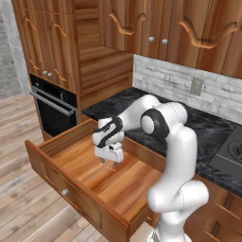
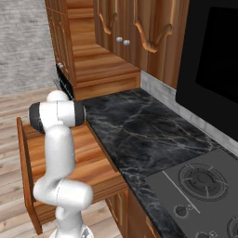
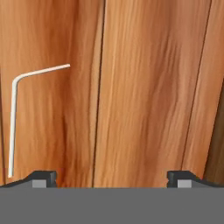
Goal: Take a straw from the drawer in front and place it inside the glass cup on the dining counter.
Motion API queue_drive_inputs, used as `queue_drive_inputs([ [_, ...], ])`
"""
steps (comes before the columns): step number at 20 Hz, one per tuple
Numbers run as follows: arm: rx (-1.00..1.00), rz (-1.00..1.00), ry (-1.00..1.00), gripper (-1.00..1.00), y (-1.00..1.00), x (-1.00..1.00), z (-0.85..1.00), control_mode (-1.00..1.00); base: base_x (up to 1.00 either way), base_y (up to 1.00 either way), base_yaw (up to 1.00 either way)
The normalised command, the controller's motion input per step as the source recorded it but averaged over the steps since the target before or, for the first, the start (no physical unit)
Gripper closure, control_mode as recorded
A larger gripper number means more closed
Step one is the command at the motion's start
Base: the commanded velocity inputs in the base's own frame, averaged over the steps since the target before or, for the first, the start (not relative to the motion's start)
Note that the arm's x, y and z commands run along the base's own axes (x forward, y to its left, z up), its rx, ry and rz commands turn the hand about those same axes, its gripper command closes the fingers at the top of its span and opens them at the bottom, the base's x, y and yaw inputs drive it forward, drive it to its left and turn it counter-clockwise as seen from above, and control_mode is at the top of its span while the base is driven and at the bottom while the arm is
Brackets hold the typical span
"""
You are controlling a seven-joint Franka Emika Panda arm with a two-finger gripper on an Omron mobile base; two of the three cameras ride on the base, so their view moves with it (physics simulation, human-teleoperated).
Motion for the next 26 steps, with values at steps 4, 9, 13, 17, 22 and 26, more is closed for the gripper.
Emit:
queue_drive_inputs([
  [4,0.0,-0.08,0.0,-1.0,0.0,0.7,-0.46,-1.0,0.0,0.0,0.0],
  [9,0.0,-0.07,0.01,-1.0,0.0,0.66,-0.62,-1.0,0.0,0.0,0.0],
  [13,-0.01,-0.07,0.0,-1.0,0.0,0.43,-0.61,-1.0,0.0,0.0,0.0],
  [17,-0.01,-0.06,0.0,-1.0,0.01,0.23,-0.51,-1.0,0.0,0.0,0.0],
  [22,-0.04,-0.07,0.0,-1.0,0.12,0.03,-0.44,-1.0,0.0,0.0,0.0],
  [26,-0.03,-0.1,0.0,-1.0,0.15,0.0,-0.39,-1.0,0.0,0.0,0.0],
])
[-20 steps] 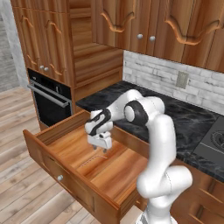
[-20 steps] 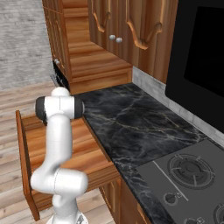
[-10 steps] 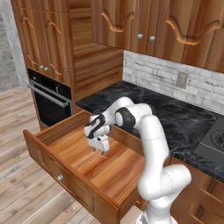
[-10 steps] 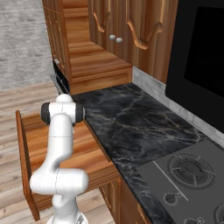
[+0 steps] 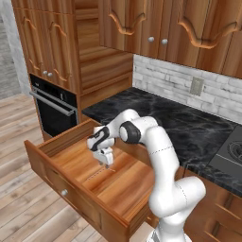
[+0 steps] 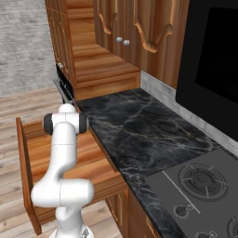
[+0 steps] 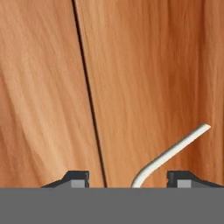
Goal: Take a straw from the drawer in front and place it inside the glass cup on the dining counter.
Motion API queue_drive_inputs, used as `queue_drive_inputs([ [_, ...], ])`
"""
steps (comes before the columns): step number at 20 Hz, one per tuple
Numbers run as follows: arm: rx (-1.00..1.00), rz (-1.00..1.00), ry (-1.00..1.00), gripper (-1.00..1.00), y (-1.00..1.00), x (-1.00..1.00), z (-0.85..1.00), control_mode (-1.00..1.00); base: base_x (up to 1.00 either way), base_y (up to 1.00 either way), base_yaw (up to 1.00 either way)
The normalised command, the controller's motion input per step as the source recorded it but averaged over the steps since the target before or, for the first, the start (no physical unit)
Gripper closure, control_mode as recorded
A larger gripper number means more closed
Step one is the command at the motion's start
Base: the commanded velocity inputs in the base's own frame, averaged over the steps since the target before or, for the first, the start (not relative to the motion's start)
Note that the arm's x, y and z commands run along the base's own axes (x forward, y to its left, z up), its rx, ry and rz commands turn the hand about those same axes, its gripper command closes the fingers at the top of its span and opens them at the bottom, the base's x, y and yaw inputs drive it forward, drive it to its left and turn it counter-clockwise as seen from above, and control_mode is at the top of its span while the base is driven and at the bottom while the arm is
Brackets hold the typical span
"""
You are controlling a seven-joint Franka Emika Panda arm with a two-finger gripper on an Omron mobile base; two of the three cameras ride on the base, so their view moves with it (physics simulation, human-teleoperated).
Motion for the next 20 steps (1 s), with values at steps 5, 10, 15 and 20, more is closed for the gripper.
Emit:
queue_drive_inputs([
  [5,-0.03,-0.12,-0.06,-1.0,0.06,-0.06,-0.54,-1.0,0.0,0.0,0.0],
  [10,-0.02,-0.12,-0.13,-1.0,0.0,-0.33,-0.71,-1.0,0.0,0.0,0.0],
  [15,-0.01,-0.08,-0.17,-1.0,0.0,-0.63,-0.7,-1.0,0.0,0.0,0.0],
  [20,0.0,-0.07,-0.15,-1.0,0.0,-0.61,-0.61,-1.0,0.0,0.0,0.0],
])
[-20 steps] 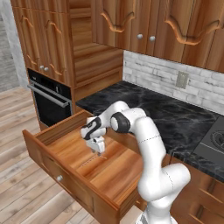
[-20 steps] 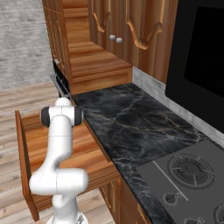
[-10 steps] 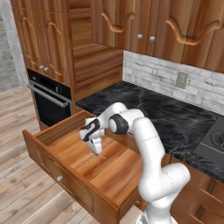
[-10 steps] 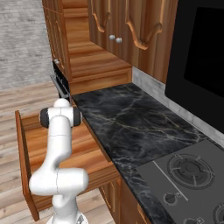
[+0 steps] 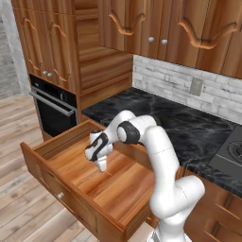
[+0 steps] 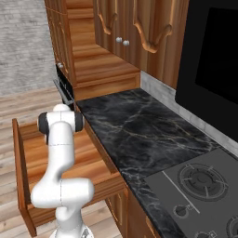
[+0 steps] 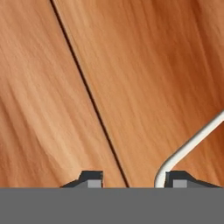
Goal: Take a straw from the drawer in front and place it inside the glass cup on the dining counter.
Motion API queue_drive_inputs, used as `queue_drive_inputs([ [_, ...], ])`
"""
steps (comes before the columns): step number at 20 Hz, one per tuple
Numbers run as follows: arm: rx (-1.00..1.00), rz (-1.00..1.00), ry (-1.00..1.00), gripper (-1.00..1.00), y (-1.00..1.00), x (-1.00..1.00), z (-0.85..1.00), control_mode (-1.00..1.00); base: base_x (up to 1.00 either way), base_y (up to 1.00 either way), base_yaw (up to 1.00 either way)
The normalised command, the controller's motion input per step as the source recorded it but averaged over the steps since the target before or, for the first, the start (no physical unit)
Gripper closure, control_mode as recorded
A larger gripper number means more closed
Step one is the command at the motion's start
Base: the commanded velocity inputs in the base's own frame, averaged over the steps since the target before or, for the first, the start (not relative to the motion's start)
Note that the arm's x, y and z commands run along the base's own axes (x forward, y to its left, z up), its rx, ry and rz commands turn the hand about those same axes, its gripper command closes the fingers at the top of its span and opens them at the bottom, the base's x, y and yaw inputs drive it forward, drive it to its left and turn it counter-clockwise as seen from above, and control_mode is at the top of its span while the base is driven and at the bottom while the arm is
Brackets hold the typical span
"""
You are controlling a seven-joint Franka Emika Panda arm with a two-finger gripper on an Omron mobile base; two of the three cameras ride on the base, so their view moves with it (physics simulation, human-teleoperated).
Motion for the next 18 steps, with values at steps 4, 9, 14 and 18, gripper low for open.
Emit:
queue_drive_inputs([
  [4,0.0,-0.07,-0.15,-1.0,0.0,-0.61,-0.37,-1.0,0.0,0.0,0.0],
  [9,0.0,-0.08,-0.12,1.0,0.0,-0.44,-0.64,-1.0,0.0,0.0,0.0],
  [14,0.0,-0.09,-0.02,1.0,0.0,-0.11,-0.53,-1.0,0.0,0.0,0.0],
  [18,0.0,-0.04,0.01,1.0,0.0,-0.07,-0.05,-1.0,0.0,0.0,0.0],
])
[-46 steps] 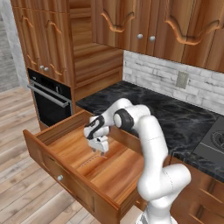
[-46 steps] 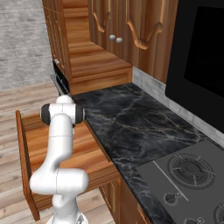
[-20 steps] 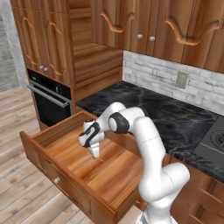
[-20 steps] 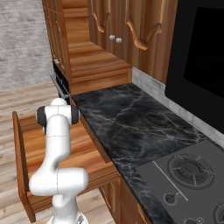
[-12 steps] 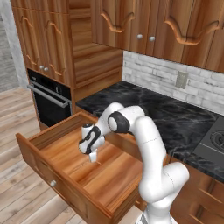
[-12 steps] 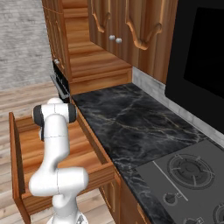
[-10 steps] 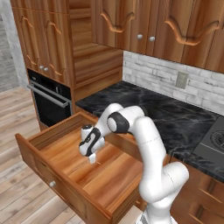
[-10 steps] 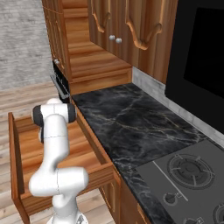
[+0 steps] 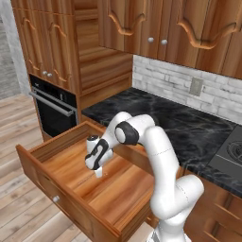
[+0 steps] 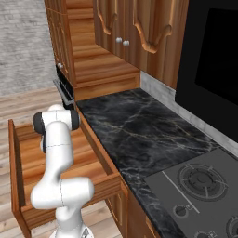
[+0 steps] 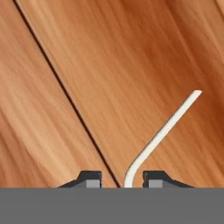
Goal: Take a straw from the drawer in front and place it inside the glass cup on the dining counter.
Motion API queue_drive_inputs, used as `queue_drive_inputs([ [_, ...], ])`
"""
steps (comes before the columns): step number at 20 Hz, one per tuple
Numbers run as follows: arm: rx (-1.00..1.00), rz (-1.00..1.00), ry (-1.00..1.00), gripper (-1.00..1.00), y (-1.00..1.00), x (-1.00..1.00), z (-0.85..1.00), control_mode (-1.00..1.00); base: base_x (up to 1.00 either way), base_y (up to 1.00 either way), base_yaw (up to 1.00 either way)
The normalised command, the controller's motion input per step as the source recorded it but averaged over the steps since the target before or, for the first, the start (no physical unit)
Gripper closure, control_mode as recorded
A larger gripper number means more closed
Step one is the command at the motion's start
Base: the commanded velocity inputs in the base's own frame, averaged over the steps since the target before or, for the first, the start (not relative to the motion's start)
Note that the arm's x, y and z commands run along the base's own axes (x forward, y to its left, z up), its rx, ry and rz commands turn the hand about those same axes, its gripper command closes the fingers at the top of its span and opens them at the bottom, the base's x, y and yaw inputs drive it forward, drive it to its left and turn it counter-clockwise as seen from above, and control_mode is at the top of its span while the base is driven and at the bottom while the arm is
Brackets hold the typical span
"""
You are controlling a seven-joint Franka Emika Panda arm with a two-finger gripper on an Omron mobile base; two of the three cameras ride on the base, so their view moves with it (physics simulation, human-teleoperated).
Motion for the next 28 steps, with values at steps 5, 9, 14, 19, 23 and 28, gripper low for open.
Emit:
queue_drive_inputs([
  [5,0.0,0.0,0.01,1.0,-0.01,-0.04,0.0,-1.0,0.0,0.0,0.0],
  [9,0.01,0.0,0.01,1.0,-0.01,-0.05,0.05,-1.0,0.0,0.0,0.0],
  [14,0.07,0.0,0.05,1.0,-0.03,-0.15,0.55,-1.0,0.0,0.0,0.0],
  [19,0.09,0.0,0.06,1.0,-0.04,-0.23,0.75,-1.0,0.0,0.0,0.0],
  [23,0.02,0.01,0.05,1.0,-0.14,-0.5,0.57,-1.0,0.0,0.0,0.0],
  [28,0.0,0.04,0.1,1.0,-0.16,-0.75,0.64,-1.0,0.0,0.0,0.0],
])
